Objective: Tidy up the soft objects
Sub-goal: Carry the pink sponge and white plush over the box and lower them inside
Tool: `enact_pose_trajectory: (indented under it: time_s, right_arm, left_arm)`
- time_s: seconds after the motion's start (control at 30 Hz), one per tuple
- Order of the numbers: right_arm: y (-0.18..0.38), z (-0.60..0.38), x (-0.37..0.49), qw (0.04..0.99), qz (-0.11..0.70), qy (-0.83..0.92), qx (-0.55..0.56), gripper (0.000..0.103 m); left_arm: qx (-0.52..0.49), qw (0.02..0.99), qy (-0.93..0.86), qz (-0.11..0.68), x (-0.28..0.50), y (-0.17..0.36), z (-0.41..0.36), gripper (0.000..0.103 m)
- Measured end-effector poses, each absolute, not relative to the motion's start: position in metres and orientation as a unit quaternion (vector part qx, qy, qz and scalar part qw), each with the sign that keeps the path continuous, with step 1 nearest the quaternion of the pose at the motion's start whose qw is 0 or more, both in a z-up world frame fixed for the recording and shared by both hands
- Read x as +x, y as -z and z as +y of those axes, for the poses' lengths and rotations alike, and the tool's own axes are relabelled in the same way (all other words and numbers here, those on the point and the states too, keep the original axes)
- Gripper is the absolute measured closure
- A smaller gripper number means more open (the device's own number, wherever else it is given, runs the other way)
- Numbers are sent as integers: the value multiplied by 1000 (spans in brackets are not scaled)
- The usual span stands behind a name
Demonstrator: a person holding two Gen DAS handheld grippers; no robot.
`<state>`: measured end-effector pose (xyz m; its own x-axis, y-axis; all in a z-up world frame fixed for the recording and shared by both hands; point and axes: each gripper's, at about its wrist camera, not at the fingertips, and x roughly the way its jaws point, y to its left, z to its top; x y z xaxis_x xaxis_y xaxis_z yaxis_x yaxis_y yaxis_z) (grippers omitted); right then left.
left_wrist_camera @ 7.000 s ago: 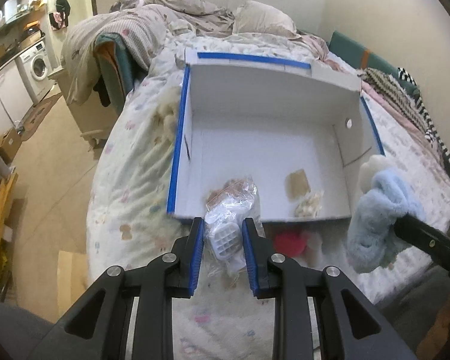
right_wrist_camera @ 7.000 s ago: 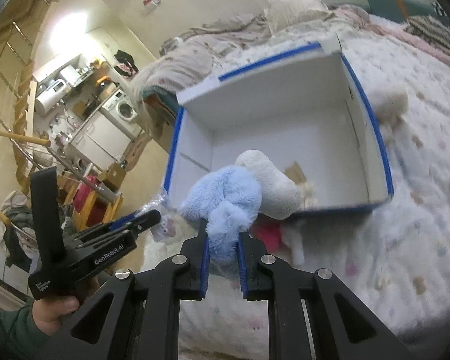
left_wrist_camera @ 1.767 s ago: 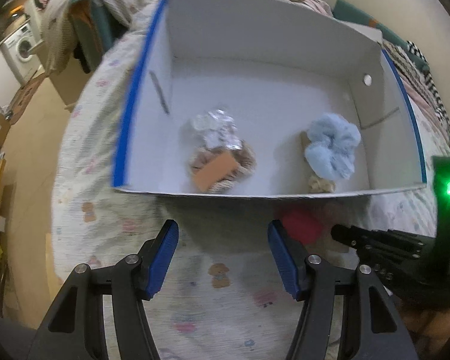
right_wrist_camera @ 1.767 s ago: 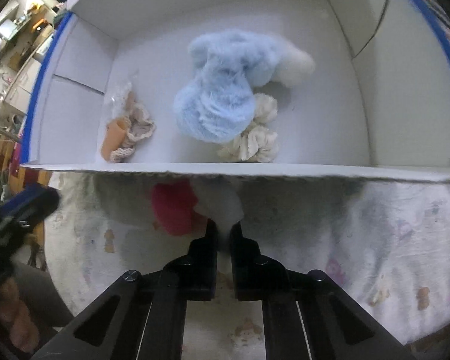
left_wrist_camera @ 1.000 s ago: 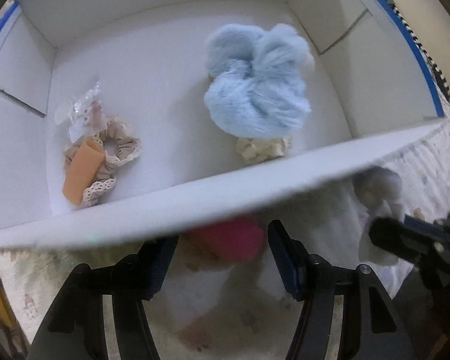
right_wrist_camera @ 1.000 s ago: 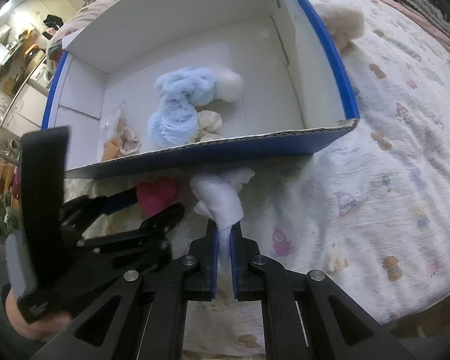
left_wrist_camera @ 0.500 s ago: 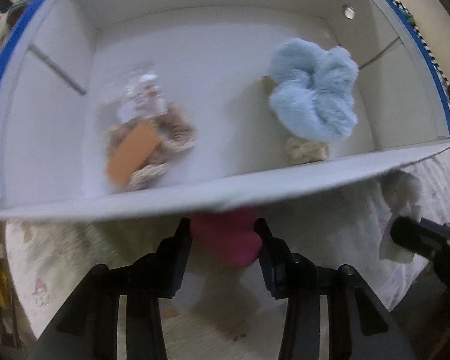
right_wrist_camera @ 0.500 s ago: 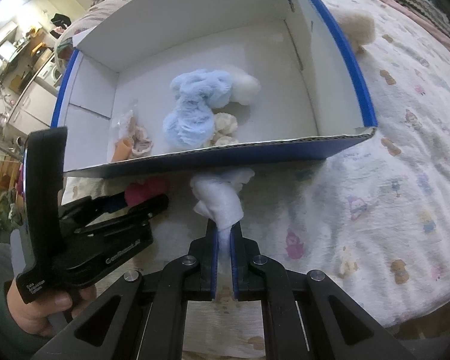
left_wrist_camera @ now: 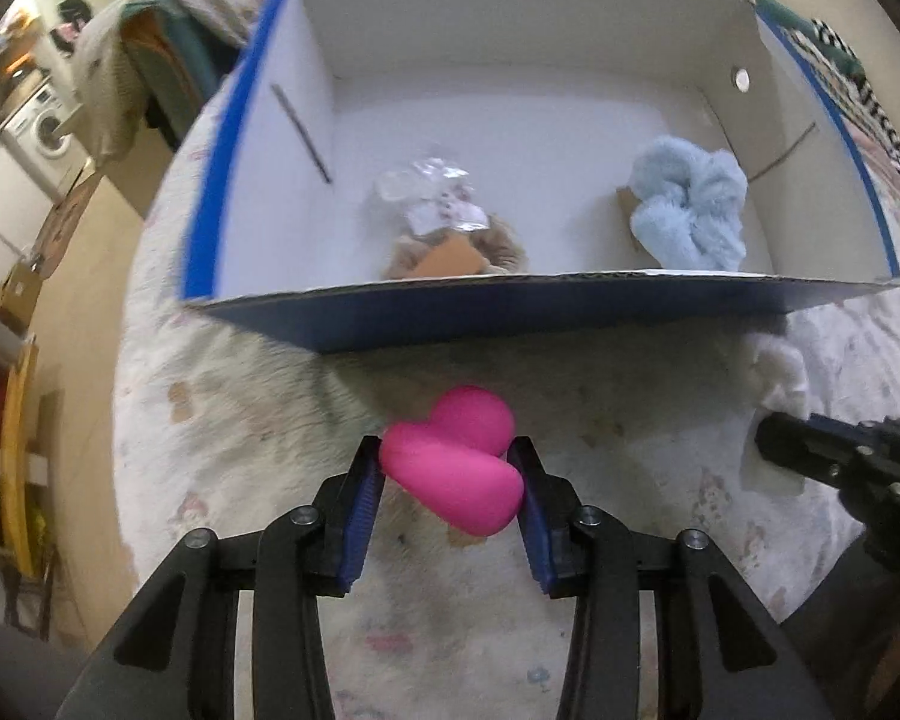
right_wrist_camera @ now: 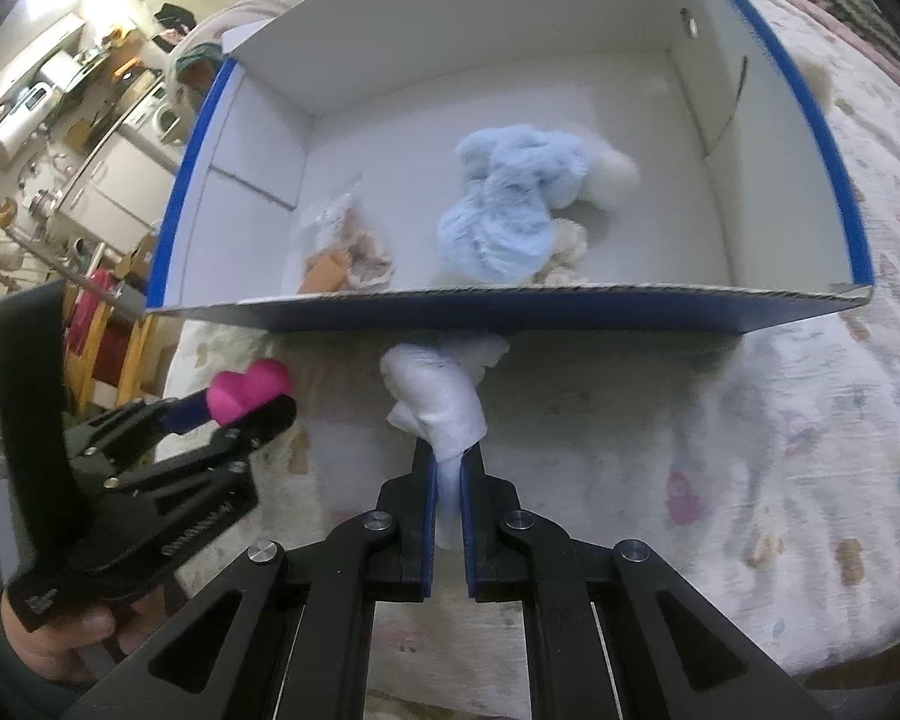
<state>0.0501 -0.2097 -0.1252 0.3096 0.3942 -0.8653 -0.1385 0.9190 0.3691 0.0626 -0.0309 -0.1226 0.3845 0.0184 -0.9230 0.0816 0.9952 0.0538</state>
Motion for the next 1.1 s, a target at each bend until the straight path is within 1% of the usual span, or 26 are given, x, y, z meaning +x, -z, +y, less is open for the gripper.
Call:
enact_pose_trajectory:
  time_s: [0.1, 0.23, 0.27, 0.3, 0.4, 0.53, 0.73, 0.87, 1.1]
  right_arm:
    - [120, -206, 46, 803, 558, -180, 109, 94]
    - [114, -202, 39, 804, 551, -195, 106, 94]
    - [112, -201, 37, 803, 550, -200, 110, 94]
    - [111, -202, 35, 800, 550, -208, 119, 94]
    - [102, -202, 28, 805, 537, -217, 131, 94]
    - [79, -209, 20, 826, 497, -227, 141, 94]
    - [46, -223, 17, 858, 420, -239, 173, 94]
    - [30, -229, 20, 872, 385, -238, 186, 94]
    - [4, -234, 32, 887, 334, -247, 203, 94]
  left_arm:
    - [34, 836, 8, 547, 45, 113, -21, 65]
    - [4, 835, -4, 550, 44, 97, -4, 65]
    - [-13, 831, -9, 556, 42, 93, -15, 65]
    - [-27, 830, -15, 557, 39, 89, -9, 65]
    - [-22, 839, -30, 544, 43, 78, -20, 65]
    - [-28, 852, -29, 522, 41, 64, -16, 65]
    - [-21, 884, -18, 467, 42, 16, -19, 65]
    - [-10, 897, -16, 441, 55, -4, -19, 65]
    - [-11, 902, -16, 431, 85, -17, -16, 65]
